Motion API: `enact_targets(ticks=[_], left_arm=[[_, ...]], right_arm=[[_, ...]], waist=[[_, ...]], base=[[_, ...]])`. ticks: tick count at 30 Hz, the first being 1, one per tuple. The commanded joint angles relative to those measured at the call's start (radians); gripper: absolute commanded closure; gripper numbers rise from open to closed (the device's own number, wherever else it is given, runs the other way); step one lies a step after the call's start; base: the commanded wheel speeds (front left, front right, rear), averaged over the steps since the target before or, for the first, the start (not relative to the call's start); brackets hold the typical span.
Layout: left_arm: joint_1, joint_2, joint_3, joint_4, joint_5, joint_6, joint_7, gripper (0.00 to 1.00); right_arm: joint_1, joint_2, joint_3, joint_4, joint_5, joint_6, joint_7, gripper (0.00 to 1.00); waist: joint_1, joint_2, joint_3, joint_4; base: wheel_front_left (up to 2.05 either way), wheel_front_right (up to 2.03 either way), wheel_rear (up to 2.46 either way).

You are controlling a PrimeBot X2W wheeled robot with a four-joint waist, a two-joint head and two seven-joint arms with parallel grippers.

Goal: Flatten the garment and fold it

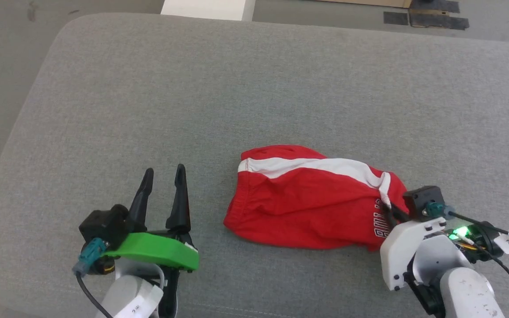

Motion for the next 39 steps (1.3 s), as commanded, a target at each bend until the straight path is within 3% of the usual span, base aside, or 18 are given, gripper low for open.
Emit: enact_targets(ticks=[1, 5, 10, 11, 12, 13, 21, 30, 35, 39], left_arm=[[0.014, -0.009, 0.012, 0.008, 0.013, -0.014, -0.004, 0.00], [0.020, -0.024, 0.032, 0.033, 0.031, -0.039, -0.004, 0.00], [0.025, -0.036, 0.045, 0.046, 0.047, -0.054, -0.004, 0.00], [0.025, -0.038, 0.046, 0.048, 0.049, -0.058, -0.004, 0.00], [0.025, -0.039, 0.046, 0.051, 0.052, -0.061, -0.004, 0.00], [0.025, -0.040, 0.048, 0.053, 0.055, -0.064, -0.004, 0.00], [0.012, -0.045, 0.055, 0.070, 0.063, -0.076, -0.004, 0.00], [0.000, -0.047, 0.022, 0.089, 0.062, -0.072, 0.003, 0.00], [-0.044, -0.048, -0.027, 0.096, 0.030, -0.047, 0.086, 0.00], [-0.110, -0.048, -0.069, 0.122, -0.010, 0.009, 0.220, 0.00]], right_arm=[[-0.017, -0.001, -0.014, 0.001, 0.005, -0.002, -0.003, 1.00], [-0.009, -0.001, -0.078, -0.013, 0.032, -0.002, -0.015, 1.00], [-0.010, -0.001, -0.232, -0.025, 0.022, -0.002, -0.018, 1.00], [-0.016, -0.001, -0.262, -0.022, 0.009, -0.002, -0.024, 0.74], [-0.021, -0.001, -0.284, -0.015, -0.004, -0.002, -0.026, 0.19], [-0.026, -0.001, -0.308, 0.000, -0.015, -0.002, -0.026, 0.00], [-0.064, -0.001, -0.398, 0.074, -0.023, -0.002, -0.123, 0.00], [0.054, -0.001, -0.313, -0.002, 0.081, -0.002, -0.431, 0.00], [0.135, -0.001, -0.230, -0.048, 0.117, -0.002, -0.507, 0.00], [0.158, -0.001, -0.184, -0.065, 0.122, -0.002, -0.555, 0.00]], waist=[[0.0000, 0.0000, -0.003, 0.003], [0.0000, 0.0000, -0.021, 0.004], [0.0000, 0.0000, -0.039, 0.000], [0.0000, 0.0000, -0.040, -0.001], [0.0000, 0.0000, -0.041, -0.003], [0.0000, 0.0000, -0.041, -0.004], [0.0000, 0.0000, -0.037, -0.012], [0.0000, 0.0000, -0.083, -0.053], [0.0000, 0.0000, -0.091, -0.092], [0.0000, 0.0000, -0.087, -0.124]], base=[[0.00, 0.00, 0.00], [0.00, 0.00, 0.00], [0.00, 0.00, 0.00], [0.00, 0.00, 0.00], [0.00, 0.00, 0.00], [0.00, 0.00, 0.00], [0.00, 0.00, 0.00], [0.00, 0.00, 0.00], [0.00, 0.00, 0.00], [0.00, 0.00, 0.00]])
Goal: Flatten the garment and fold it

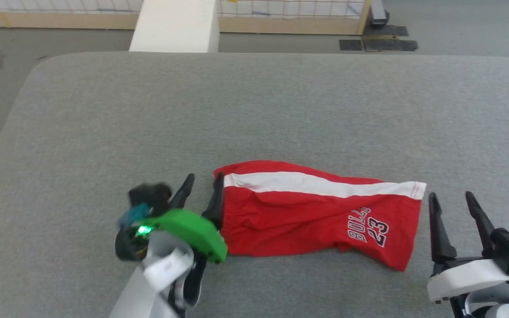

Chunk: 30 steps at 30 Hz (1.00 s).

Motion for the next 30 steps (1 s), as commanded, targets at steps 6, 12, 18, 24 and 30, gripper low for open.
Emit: enact_targets(ticks=[6, 12, 18, 24, 30], left_arm=[[-0.122, 0.001, -0.024, 0.085, -0.003, 0.113, 0.291, 0.00], [-0.194, 0.037, -0.029, 0.129, -0.007, 0.172, 0.510, 0.00], [-0.217, 0.050, -0.041, 0.120, -0.027, 0.174, 0.624, 0.00], [-0.225, 0.068, -0.052, 0.101, -0.019, 0.175, 0.638, 0.30], [-0.223, 0.076, -0.063, 0.095, -0.020, 0.156, 0.628, 1.00]], right_arm=[[0.006, 0.000, 0.034, -0.018, 0.008, -0.002, -0.029, 0.00], [0.001, 0.000, 0.047, -0.014, 0.017, -0.002, -0.024, 0.00], [-0.008, 0.000, 0.051, -0.001, 0.026, -0.002, -0.027, 0.00], [-0.017, 0.000, 0.060, 0.010, 0.027, -0.002, -0.029, 0.00], [-0.016, 0.000, 0.069, 0.015, 0.026, -0.002, -0.019, 0.00]], waist=[[0.0000, 0.0000, 0.007, -0.065], [0.0000, 0.0000, 0.023, -0.093], [0.0000, 0.0000, 0.035, -0.108], [0.0000, 0.0000, 0.038, -0.112], [0.0000, 0.0000, 0.028, -0.104]], base=[[0.00, 0.00, 0.00], [0.00, 0.00, 0.00], [0.00, 0.00, 0.00], [0.00, 0.00, 0.00], [0.00, 0.00, 0.00]])
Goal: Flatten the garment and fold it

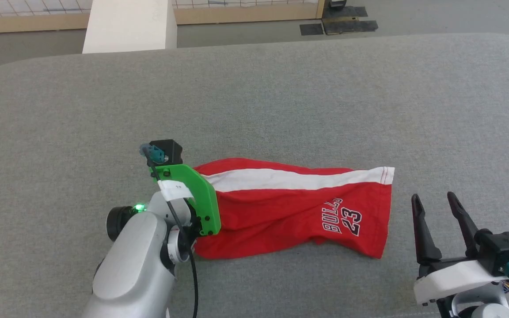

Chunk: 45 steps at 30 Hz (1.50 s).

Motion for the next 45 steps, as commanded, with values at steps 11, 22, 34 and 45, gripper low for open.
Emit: enact_targets(ticks=[11, 22, 34, 45], left_arm=[[0.121, 0.012, -0.039, -0.104, 0.000, -0.029, -0.097, 1.00], [0.108, -0.005, -0.079, -0.166, 0.011, -0.037, -0.104, 1.00], [0.067, -0.007, -0.089, -0.165, 0.007, -0.047, -0.110, 1.00], [0.074, -0.001, -0.087, -0.165, -0.005, -0.053, -0.136, 1.00]], right_arm=[[-0.115, 0.000, -0.020, 0.023, -0.008, -0.002, 0.151, 0.00], [-0.389, 0.000, -0.127, 0.290, -0.003, -0.002, 0.570, 0.00], [-0.546, 0.000, -0.062, 0.462, -0.114, -0.002, 0.894, 0.69], [-0.471, 0.000, -0.016, 0.306, -0.102, -0.002, 0.892, 1.00]], waist=[[0.0001, 0.0000, 0.004, 0.036], [0.0001, 0.0000, 0.100, 0.085], [0.0001, 0.0000, 0.157, 0.100], [0.0001, 0.0000, 0.124, 0.091]], base=[[0.00, 0.00, 0.00], [0.00, 0.00, 0.00], [0.00, 0.00, 0.00], [0.00, 0.00, 0.00]])
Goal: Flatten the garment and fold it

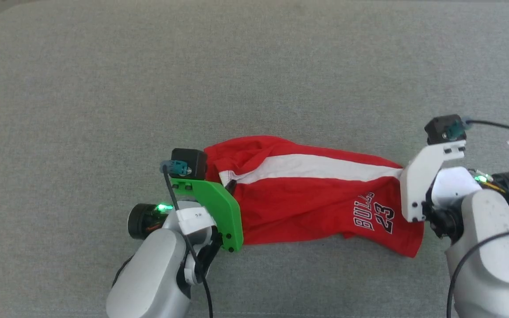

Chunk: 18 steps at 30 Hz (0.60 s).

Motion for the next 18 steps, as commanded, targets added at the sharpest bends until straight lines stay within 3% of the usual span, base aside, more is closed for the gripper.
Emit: enact_targets(ticks=[1, 5, 9, 18], left_arm=[[-0.004, 0.003, 0.007, -0.005, -0.014, -0.010, -0.022, 1.00], [-0.010, 0.007, 0.030, -0.023, -0.030, -0.037, -0.090, 1.00], [-0.055, 0.017, 0.068, -0.049, -0.090, -0.098, -0.112, 1.00], [-0.364, 0.034, 0.201, -0.037, -0.220, -0.175, -0.102, 1.00]], right_arm=[[0.030, 0.002, 0.006, -0.018, 0.017, -0.001, -0.020, 1.00], [0.059, -0.003, 0.022, -0.094, 0.057, -0.001, -0.078, 1.00], [0.038, -0.023, 0.049, -0.176, 0.094, -0.001, -0.111, 1.00], [-0.198, -0.061, 0.089, -0.249, 0.126, -0.001, -0.144, 1.00]], waist=[[-0.0001, 0.0000, -0.015, -0.005], [-0.0001, 0.0000, -0.040, -0.017], [-0.0001, 0.0000, -0.053, -0.032], [-0.0001, 0.0000, 0.029, -0.059]], base=[[0.00, 0.00, 0.00], [0.00, 0.00, 0.00], [0.00, 0.00, 0.00], [0.00, 0.00, 0.00]])
